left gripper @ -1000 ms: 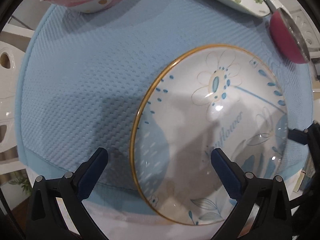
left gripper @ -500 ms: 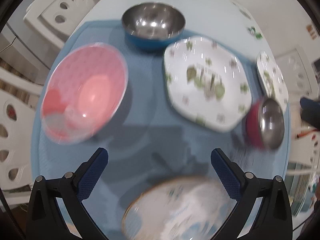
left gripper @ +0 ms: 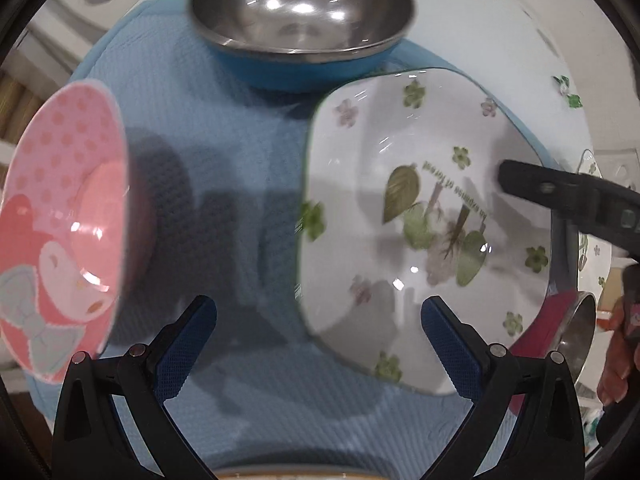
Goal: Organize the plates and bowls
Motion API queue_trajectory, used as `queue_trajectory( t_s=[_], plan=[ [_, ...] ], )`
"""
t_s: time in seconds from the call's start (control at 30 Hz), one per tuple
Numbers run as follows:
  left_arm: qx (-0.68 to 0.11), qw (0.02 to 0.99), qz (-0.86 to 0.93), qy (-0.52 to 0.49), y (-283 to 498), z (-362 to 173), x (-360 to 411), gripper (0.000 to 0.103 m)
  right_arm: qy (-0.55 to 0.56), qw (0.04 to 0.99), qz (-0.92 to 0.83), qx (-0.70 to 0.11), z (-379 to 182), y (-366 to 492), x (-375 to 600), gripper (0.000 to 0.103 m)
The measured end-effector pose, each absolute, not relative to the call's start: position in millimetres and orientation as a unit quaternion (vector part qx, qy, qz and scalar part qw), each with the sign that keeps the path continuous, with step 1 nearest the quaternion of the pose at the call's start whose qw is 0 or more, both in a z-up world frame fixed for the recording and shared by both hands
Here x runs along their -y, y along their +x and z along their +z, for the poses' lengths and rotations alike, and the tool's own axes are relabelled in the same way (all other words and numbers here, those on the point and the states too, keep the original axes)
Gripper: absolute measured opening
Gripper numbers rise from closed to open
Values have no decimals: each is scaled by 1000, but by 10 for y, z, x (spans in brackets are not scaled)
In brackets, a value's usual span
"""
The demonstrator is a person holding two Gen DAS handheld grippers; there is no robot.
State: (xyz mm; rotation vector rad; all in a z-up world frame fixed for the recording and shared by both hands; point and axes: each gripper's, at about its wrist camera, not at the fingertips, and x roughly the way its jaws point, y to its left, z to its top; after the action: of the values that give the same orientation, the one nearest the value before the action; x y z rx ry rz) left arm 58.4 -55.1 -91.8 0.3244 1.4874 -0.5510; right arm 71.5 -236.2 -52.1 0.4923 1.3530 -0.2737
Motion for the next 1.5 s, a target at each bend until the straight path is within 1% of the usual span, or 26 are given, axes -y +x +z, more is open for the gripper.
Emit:
queue_trajectory(
  t_s=[0.23, 0.27, 0.43, 0.53, 0.63, 0.7, 0.77, 0.9, 1.03, 1.1, 1.13, 1.17, 1.2, 1.23, 1.27, 1.33, 1.4, 1.5],
  plan=[
    [-646, 684, -274, 197, 456, -1063, 965, 102, 212, 731, -95, -642, -809, 813, 2366, 95],
    [-649, 680, -275, 203, 440, -1119, 1006, 103, 212, 734, -93, -639, -807, 806, 2376, 95],
    [-629, 695, -285, 199, 417, -1087, 1097, 103, 206, 732, -85, -644, -772, 812, 2387, 96],
    [-624, 701, -287, 191, 433, -1077, 1118, 103, 185, 736, -76, -647, -847, 797, 2451, 98],
    [-605, 712, -289, 207, 426, -1041, 1077, 103, 185, 742, -76, -640, -851, 805, 2455, 102],
    [-594, 718, -289, 219, 391, -1000, 1132, 99, 184, 743, -80, -638, -855, 843, 2442, 103],
    [-598, 720, -282, 209, 436, -1003, 1146, 97, 179, 744, -80, -639, -848, 859, 2441, 103],
    [-601, 728, -281, 169, 566, -965, 1041, 83, 176, 747, -77, -636, -816, 885, 2479, 101],
    [-593, 747, -256, 155, 614, -918, 1040, 79, 174, 742, -76, -643, -830, 922, 2437, 100],
    [-594, 752, -244, 149, 612, -904, 1051, 78, 173, 739, -73, -646, -818, 936, 2460, 97],
    [-595, 752, -243, 146, 619, -904, 1055, 78, 175, 739, -73, -646, -800, 945, 2472, 91],
    [-598, 749, -244, 146, 624, -904, 1070, 78, 178, 740, -71, -645, -764, 953, 2466, 81],
    [-601, 746, -247, 147, 635, -910, 1104, 78, 178, 740, -67, -645, -697, 974, 2461, 75],
    [-606, 741, -250, 144, 661, -920, 1147, 77, 180, 737, -58, -649, -634, 997, 2447, 67],
    [-612, 736, -254, 139, 688, -930, 1111, 75, 173, 734, -52, -655, -620, 1004, 2435, 67],
    [-619, 731, -256, 131, 692, -916, 1081, 75, 168, 733, -44, -658, -605, 1008, 2422, 67],
    [-620, 732, -246, 139, 608, -918, 1046, 77, 179, 731, -36, -658, -587, 1003, 2444, 67],
    [-623, 732, -245, 127, 612, -897, 957, 75, 196, 730, -21, -654, -545, 964, 2458, 67]
  ],
)
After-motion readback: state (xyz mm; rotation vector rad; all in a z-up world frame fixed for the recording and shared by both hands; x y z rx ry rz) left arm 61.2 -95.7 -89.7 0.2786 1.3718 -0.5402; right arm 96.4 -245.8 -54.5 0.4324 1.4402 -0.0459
